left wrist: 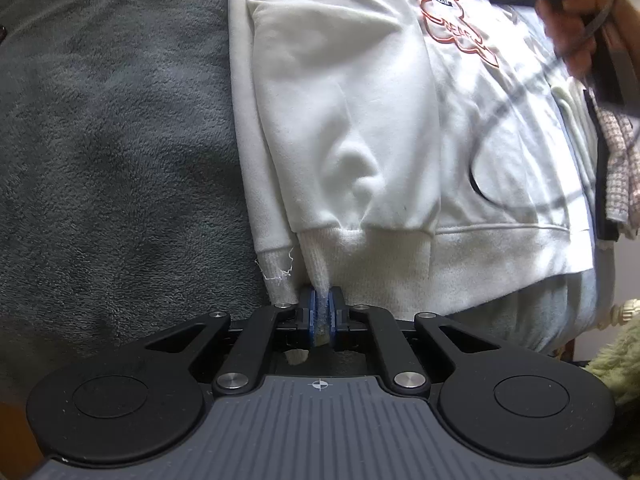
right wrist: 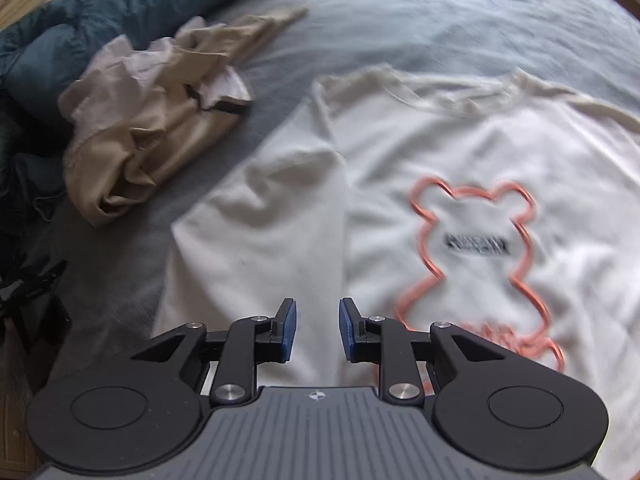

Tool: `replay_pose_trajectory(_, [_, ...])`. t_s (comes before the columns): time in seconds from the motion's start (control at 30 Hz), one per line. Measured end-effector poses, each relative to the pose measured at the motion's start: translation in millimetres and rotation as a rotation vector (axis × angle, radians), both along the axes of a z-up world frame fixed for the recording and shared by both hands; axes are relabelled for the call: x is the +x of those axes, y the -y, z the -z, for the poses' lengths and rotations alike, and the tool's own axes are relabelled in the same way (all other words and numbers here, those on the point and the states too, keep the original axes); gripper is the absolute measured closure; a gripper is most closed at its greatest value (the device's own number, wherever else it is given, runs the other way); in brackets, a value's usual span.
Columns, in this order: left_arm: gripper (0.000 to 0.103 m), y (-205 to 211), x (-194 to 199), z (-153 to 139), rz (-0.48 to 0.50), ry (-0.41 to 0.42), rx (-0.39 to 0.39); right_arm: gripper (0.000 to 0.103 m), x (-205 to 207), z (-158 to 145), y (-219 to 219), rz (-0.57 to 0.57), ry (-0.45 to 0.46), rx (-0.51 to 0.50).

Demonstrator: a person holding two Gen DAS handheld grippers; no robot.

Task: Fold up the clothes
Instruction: 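Open the right gripper and lift it away while the left gripper holds the cuff, then move the right gripper toward the sweatshirt collar while the left gripper holds the cuff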

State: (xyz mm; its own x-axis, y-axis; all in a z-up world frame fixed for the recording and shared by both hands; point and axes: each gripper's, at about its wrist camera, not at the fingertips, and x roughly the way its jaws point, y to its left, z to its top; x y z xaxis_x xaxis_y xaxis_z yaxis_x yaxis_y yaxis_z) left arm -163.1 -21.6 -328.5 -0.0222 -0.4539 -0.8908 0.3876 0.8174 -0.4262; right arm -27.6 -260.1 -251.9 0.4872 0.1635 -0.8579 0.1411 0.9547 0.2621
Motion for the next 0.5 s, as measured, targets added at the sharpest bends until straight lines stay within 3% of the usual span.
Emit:
replay_pose_trajectory(0.1, [0.086, -16, 10, -10, -0.017, -0.041, -0.046, 0.077, 22, -7, -25, -0.098, 0.033, -0.006])
replay_pose_trajectory(0.23, [0.084, -57, 41, -27, -0.122, -0.051, -0.111, 0.077, 40, -9, -66, -0.238, 0.070, -0.078])
replay_pose_trajectory(0.37, [0.084, -66, 97, -33, -0.163, 0.056, -0.139, 0.077, 60, -3, -101, -0.378, 0.107, -0.181])
replay_pose_trajectory(0.5, [0.084, -42, 162, -21, -0.188, 0.204, -0.177, 0.077, 79, 2, -122, -0.453, 0.135, -0.288])
